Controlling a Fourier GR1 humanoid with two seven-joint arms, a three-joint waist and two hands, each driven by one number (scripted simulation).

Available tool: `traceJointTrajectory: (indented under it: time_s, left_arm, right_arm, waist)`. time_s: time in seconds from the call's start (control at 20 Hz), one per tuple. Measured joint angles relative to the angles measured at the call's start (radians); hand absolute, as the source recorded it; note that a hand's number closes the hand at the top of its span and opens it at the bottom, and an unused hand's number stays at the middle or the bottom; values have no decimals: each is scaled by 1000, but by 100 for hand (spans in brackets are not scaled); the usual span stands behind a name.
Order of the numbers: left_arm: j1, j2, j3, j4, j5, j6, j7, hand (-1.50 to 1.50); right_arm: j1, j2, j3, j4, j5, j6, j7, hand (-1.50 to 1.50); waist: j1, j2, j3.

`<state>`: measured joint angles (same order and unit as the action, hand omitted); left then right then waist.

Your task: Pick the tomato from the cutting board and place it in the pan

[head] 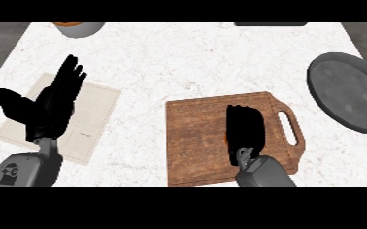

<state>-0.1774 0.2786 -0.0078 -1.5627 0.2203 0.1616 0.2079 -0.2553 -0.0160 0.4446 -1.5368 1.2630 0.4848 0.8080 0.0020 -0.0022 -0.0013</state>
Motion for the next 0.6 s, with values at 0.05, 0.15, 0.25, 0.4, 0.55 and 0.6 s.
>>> traceJointTrajectory:
  time_s: [0.05, 0.15, 0.25, 0.4, 0.55, 0.6]
  left_arm:
    - [-2, -2, 5, 4, -5, -3, 1, 0]
    - [-10, -13, 9, 3, -13, -4, 13, 0]
    - [-7, -32, 8, 20, -27, -7, -10, 0]
    - [-2, -31, 27, 7, -30, -25, 5, 0]
    - [5, -46, 25, -12, -46, -21, 16, 0]
    - [-7, -53, 22, -6, -52, -17, 20, 0]
  right_arm:
    - [6, -2, 8, -3, 7, -8, -10, 150]
    - [0, -12, -6, 10, 8, -31, -47, 150]
    - [1, -14, -13, 31, 12, -70, -77, 150]
    - [4, -3, -13, 35, 29, -90, -91, 150]
    - [11, -2, -21, 38, 36, -118, -114, 150]
    - [-2, -1, -23, 41, 39, -125, -111, 150]
  waist:
    - [0, -1, 0]
    - [0, -2, -1]
    - [0, -4, -2]
    - [-1, -5, -3]
    - [-1, -6, -4]
    - [-2, -5, -4]
